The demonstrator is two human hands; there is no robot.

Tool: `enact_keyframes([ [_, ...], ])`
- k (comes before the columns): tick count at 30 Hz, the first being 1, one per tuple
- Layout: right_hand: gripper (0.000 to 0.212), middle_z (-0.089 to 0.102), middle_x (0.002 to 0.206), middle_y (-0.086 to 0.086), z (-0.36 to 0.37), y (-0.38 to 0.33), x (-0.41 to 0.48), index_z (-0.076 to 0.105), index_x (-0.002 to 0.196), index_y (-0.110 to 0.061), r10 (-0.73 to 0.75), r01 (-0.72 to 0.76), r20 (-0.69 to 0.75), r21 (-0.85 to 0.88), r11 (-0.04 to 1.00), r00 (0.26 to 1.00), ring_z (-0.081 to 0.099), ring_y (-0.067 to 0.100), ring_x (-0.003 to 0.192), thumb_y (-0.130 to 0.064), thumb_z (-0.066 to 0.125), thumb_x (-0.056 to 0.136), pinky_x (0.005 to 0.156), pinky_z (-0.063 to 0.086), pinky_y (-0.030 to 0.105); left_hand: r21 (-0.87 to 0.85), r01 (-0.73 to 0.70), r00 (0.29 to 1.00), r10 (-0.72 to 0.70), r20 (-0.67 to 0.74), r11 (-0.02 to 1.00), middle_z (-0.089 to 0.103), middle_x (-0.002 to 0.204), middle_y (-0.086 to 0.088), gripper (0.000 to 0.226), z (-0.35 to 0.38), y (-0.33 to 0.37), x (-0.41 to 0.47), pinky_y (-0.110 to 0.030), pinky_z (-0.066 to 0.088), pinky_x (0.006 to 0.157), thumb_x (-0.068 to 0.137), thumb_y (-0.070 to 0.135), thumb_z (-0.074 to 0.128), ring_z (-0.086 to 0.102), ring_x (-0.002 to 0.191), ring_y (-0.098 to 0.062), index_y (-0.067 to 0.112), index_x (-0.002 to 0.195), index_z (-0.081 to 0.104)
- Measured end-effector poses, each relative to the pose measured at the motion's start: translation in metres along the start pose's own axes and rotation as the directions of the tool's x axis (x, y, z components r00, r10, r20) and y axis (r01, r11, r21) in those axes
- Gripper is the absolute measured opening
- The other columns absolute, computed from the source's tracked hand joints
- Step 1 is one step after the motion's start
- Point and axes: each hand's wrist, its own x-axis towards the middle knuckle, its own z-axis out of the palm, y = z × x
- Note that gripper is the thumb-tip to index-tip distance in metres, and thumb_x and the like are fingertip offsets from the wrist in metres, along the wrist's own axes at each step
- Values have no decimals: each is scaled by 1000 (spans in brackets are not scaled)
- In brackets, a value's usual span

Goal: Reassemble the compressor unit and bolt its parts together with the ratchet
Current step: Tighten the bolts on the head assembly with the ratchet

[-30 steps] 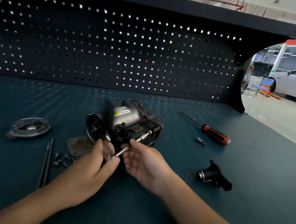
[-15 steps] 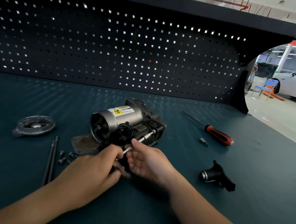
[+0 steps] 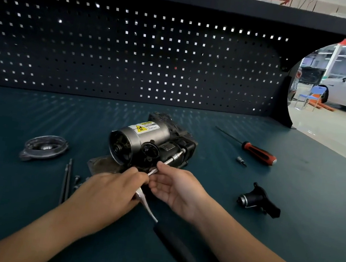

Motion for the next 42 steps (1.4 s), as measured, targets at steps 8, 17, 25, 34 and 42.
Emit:
enact_keyframes([
  [8,23,60,55,4,-4,-2,-1,60,74,-6,1,-2,59,23,1000,998,56,10,45,-14,50,93,47,47,17,-875,387,855,-468,223,291,63,62,3,12,19,15,4,-14,36,48,97,26,37,42,42,-4,17,90,42],
  [17,22,58,53,1,1,3,0,58,72,-6,-46,46,-12,-21,999,999,55,10,48,-14,54,93,52,49,18,-153,187,982,-181,54,970,60,90,9,29,7,10,-1,-23,44,61,84,34,62,64,76,-10,26,106,45],
  [25,23,57,52,1,2,-1,-4,56,81,-8,2,-1,30,-39,999,1000,50,8,42,-22,46,96,42,40,15,-785,375,872,-476,118,492,61,64,8,25,15,14,4,-19,41,61,88,49,32,54,56,1,26,88,42],
  [34,30,53,43,0,6,3,-1,55,67,-4,-75,75,-52,-13,997,996,44,4,33,-11,48,96,36,38,13,-91,67,998,-68,-6,994,57,84,9,44,3,13,1,-20,46,58,71,34,76,63,71,-8,25,105,51],
  [42,29,57,49,2,6,-1,-4,57,74,-6,-22,22,-6,30,999,1000,50,8,38,-21,47,97,37,38,14,-851,371,851,-504,150,372,62,60,2,36,1,17,10,-18,43,53,80,57,30,54,46,-4,24,88,42],
])
